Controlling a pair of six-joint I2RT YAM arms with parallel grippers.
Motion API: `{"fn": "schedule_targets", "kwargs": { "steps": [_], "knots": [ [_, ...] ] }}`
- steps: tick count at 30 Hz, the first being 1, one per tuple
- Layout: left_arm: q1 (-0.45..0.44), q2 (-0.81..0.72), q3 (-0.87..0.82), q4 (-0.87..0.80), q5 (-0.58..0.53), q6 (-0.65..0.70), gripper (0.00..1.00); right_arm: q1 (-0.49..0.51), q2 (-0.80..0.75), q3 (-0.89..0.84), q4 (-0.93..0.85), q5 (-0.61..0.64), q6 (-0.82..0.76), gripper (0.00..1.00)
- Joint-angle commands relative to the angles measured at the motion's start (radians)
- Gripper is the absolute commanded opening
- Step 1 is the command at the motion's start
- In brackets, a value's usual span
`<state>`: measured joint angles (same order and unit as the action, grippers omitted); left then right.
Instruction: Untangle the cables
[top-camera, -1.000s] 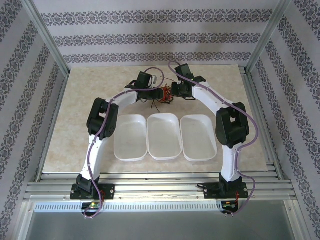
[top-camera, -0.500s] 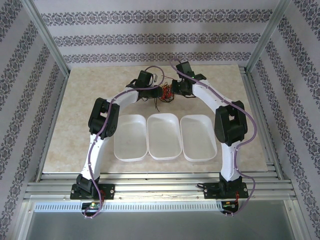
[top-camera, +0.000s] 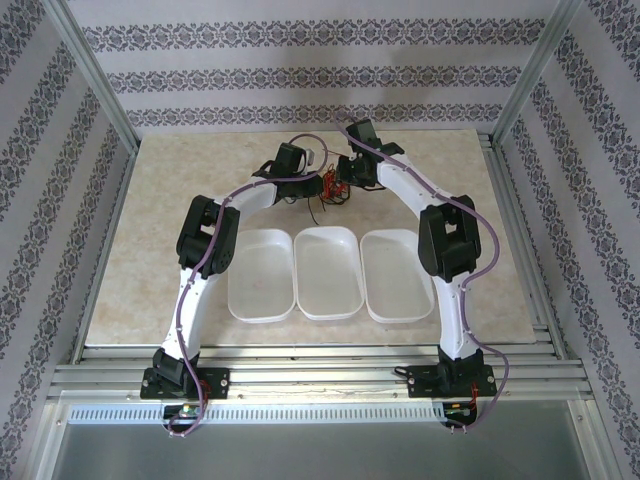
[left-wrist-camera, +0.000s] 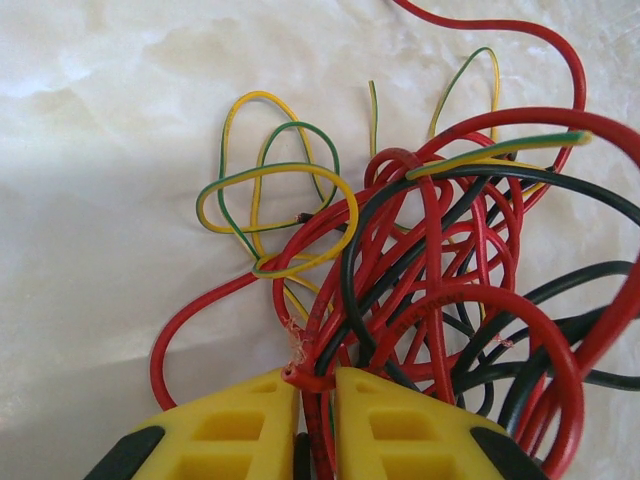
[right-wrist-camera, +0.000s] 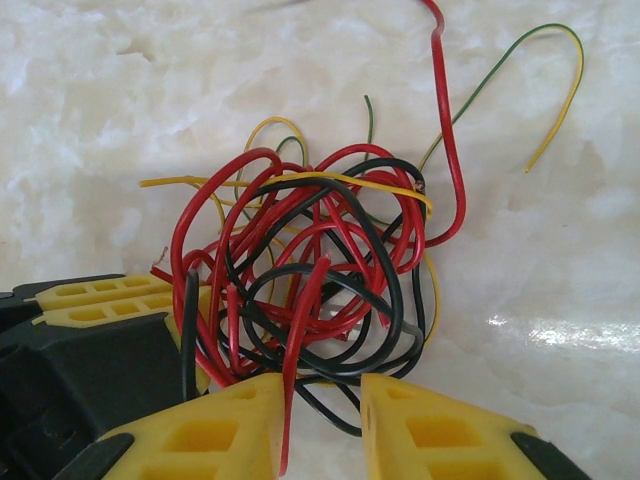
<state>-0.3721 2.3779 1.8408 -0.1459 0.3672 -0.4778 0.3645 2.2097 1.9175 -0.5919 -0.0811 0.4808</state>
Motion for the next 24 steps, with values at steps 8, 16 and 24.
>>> {"fn": "schedule_targets", "kwargs": {
  "steps": [8, 16, 24],
  "knots": [
    [-0.010, -0.021, -0.026, 0.032, 0.009, -0.021, 0.11, 0.008, -0.116, -0.004, -0.076, 0.124, -0.011, 0.30],
    [-0.010, -0.023, -0.026, 0.044, 0.009, -0.031, 0.10, 0.054, -0.127, -0.003, -0.074, 0.124, -0.017, 0.30],
    [-0.010, -0.034, -0.041, 0.046, 0.008, -0.030, 0.09, 0.074, -0.014, 0.122, -0.112, 0.081, -0.027, 0.29]
  ]
}}
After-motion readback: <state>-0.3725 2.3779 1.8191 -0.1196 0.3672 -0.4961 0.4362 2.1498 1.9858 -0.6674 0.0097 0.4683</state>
